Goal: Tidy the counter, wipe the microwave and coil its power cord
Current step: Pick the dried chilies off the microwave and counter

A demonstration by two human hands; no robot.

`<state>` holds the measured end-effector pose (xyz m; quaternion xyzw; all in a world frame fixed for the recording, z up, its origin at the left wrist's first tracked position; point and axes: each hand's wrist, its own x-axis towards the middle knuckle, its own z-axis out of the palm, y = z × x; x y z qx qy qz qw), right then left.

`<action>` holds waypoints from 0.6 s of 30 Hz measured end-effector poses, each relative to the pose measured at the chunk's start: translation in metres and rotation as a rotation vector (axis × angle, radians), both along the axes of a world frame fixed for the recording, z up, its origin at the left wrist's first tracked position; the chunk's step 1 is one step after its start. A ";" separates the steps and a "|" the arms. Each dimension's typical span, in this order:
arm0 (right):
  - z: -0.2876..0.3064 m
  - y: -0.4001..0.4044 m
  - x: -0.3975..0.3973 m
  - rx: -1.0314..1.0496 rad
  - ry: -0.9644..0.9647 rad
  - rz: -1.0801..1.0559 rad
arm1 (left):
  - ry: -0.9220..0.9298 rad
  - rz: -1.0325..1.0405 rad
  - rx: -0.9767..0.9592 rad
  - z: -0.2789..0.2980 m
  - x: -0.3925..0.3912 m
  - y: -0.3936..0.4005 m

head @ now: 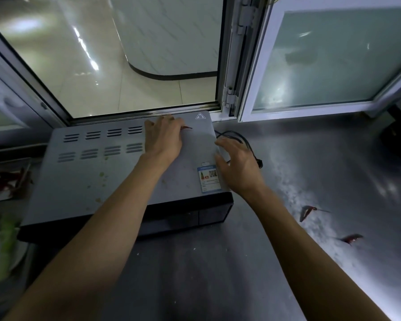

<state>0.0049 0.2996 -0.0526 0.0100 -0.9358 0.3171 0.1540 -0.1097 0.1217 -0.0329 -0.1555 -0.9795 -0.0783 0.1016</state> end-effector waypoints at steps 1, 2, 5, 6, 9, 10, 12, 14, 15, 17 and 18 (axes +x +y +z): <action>-0.002 0.002 0.001 0.000 0.001 0.001 | -0.004 -0.007 0.003 -0.001 0.001 0.001; -0.003 0.004 0.003 0.004 0.003 0.003 | -0.005 -0.014 0.015 0.000 0.002 0.004; -0.006 0.014 0.008 0.004 0.014 -0.004 | 0.030 -0.058 0.067 0.004 0.010 0.017; -0.006 0.018 0.011 0.002 0.015 -0.017 | 0.050 -0.082 0.082 0.006 0.014 0.025; -0.007 0.033 0.022 -0.009 0.012 -0.058 | 0.075 -0.165 0.134 0.012 0.029 0.054; -0.008 0.040 0.026 -0.020 0.014 -0.070 | 0.075 -0.193 0.159 0.013 0.034 0.065; -0.011 0.059 0.038 -0.040 0.004 -0.104 | 0.072 -0.241 0.203 0.013 0.044 0.088; -0.015 0.081 0.052 -0.042 -0.019 -0.153 | 0.079 -0.295 0.239 0.010 0.056 0.111; -0.018 0.092 0.061 -0.039 -0.034 -0.178 | 0.081 -0.323 0.252 0.007 0.062 0.123; -0.027 0.116 0.080 -0.039 -0.071 -0.234 | 0.071 -0.376 0.274 0.000 0.073 0.147; -0.032 0.128 0.089 -0.044 -0.091 -0.264 | 0.055 -0.393 0.278 -0.004 0.079 0.159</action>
